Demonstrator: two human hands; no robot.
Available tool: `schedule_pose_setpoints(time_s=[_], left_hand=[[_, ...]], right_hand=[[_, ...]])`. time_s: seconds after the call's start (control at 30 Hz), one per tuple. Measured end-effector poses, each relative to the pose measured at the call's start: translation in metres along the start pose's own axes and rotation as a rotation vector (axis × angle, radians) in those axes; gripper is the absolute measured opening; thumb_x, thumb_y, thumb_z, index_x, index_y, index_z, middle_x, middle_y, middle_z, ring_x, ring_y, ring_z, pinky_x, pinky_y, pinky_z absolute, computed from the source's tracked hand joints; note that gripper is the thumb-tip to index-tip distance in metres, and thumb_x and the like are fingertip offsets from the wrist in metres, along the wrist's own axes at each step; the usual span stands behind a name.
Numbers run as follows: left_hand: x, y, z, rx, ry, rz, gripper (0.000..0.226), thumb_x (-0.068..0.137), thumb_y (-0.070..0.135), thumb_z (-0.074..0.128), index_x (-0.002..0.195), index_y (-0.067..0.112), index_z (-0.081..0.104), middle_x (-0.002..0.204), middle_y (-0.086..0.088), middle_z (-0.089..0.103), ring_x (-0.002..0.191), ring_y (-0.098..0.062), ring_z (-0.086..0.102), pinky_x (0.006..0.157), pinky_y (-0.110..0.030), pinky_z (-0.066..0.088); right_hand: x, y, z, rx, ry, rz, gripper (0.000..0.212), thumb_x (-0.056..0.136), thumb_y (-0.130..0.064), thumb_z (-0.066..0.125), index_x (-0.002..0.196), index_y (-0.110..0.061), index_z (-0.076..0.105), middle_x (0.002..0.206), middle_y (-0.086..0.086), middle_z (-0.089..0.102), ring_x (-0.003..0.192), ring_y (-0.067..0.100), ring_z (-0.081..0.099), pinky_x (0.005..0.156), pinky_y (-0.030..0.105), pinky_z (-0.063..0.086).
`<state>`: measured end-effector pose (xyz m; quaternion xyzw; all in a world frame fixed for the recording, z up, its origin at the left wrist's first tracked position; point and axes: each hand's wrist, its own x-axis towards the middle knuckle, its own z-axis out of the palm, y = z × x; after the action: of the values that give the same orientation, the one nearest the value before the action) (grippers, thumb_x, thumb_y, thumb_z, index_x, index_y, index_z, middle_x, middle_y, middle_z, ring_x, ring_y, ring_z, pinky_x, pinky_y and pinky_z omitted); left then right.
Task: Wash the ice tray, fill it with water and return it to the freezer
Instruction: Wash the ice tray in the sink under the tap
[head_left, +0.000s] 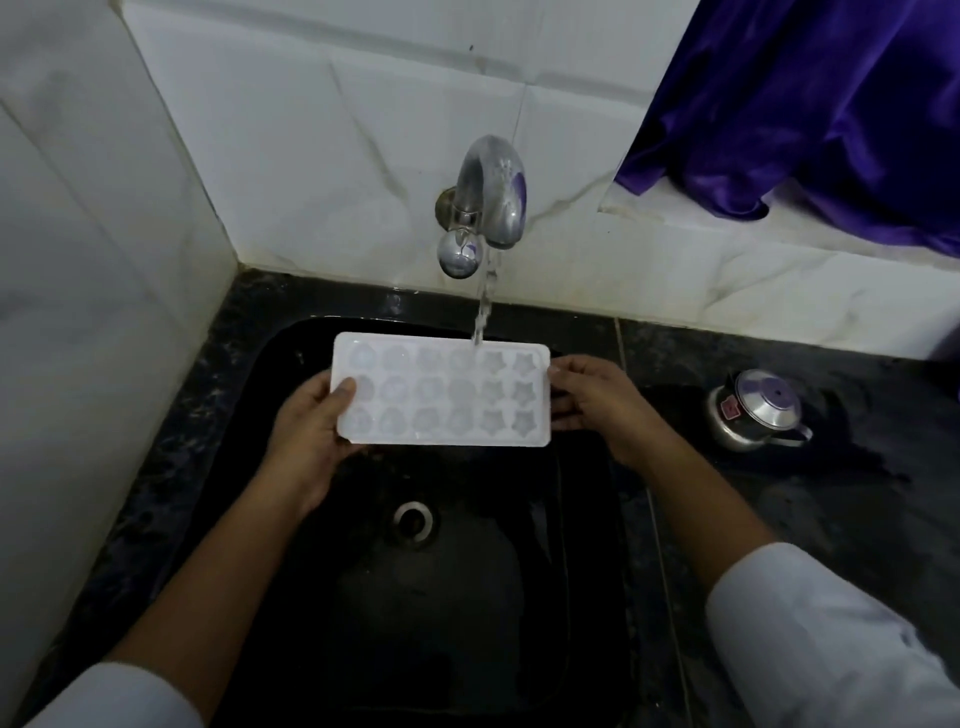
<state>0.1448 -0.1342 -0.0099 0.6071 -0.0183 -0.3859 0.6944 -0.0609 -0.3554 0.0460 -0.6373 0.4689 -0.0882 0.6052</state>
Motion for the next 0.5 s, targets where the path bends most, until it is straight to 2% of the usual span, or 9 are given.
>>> schedule_pose_setpoints(time_s=[0.17,0.2,0.27,0.3,0.4,0.43,0.5], left_hand=[[-0.005,0.018,-0.037,0.128,0.119,0.151,0.028,0.105,0.021,0.062,0.131,0.014,0.068,0.117,-0.006,0.078,0.101,-0.024,0.076,0.077,-0.039,0.063],[-0.008,0.018,-0.042,0.141,0.147,0.174,0.028,0.105,0.02,0.062,0.131,0.014,0.068,0.117,-0.006,0.078,0.101,-0.024,0.075,0.079,-0.04,0.062],[-0.013,0.018,-0.049,0.162,0.188,0.211,0.026,0.104,0.019,0.063,0.129,0.013,0.07,0.116,-0.007,0.078,0.099,-0.024,0.074,0.081,-0.039,0.06],[-0.017,0.016,-0.052,0.176,0.197,0.223,0.024,0.104,0.018,0.064,0.126,0.014,0.071,0.114,-0.006,0.078,0.097,-0.023,0.074,0.079,-0.038,0.059],[-0.024,0.006,-0.054,0.22,0.2,0.233,0.022,0.102,0.017,0.066,0.123,0.016,0.072,0.112,-0.004,0.078,0.1,-0.024,0.074,0.081,-0.038,0.059],[-0.027,0.003,-0.054,0.225,0.196,0.228,0.023,0.102,0.016,0.067,0.125,0.015,0.072,0.114,-0.005,0.078,0.102,-0.026,0.074,0.085,-0.041,0.059],[-0.031,-0.004,-0.051,0.221,0.191,0.219,0.026,0.102,0.015,0.067,0.127,0.013,0.071,0.116,-0.007,0.078,0.105,-0.027,0.074,0.091,-0.044,0.059]], right_hand=[[0.022,-0.012,0.05,-0.127,-0.046,0.008,0.029,0.101,-0.03,0.064,0.111,-0.004,0.07,0.102,0.012,0.074,0.092,0.026,0.069,0.084,0.039,0.053],[0.026,-0.02,0.059,-0.12,-0.038,-0.015,0.031,0.101,-0.032,0.064,0.108,-0.003,0.071,0.1,0.016,0.071,0.09,0.025,0.065,0.084,0.039,0.053],[0.032,-0.043,0.073,-0.034,-0.017,-0.04,0.032,0.102,-0.039,0.062,0.105,-0.008,0.07,0.108,0.023,0.071,0.093,0.027,0.065,0.091,0.044,0.055],[0.036,-0.056,0.077,0.037,-0.025,-0.038,0.031,0.102,-0.042,0.059,0.106,-0.013,0.068,0.112,0.021,0.07,0.097,0.029,0.066,0.093,0.044,0.055],[0.052,-0.087,0.08,0.245,-0.093,-0.055,0.033,0.101,-0.048,0.057,0.107,-0.017,0.065,0.109,0.013,0.07,0.097,0.029,0.071,0.086,0.043,0.059],[0.057,-0.094,0.08,0.283,-0.097,-0.057,0.04,0.099,-0.051,0.058,0.111,-0.013,0.067,0.106,0.012,0.072,0.093,0.029,0.073,0.079,0.041,0.063],[0.065,-0.101,0.079,0.285,-0.086,-0.052,0.046,0.097,-0.048,0.064,0.115,-0.006,0.069,0.098,0.01,0.073,0.084,0.025,0.074,0.064,0.033,0.061]])
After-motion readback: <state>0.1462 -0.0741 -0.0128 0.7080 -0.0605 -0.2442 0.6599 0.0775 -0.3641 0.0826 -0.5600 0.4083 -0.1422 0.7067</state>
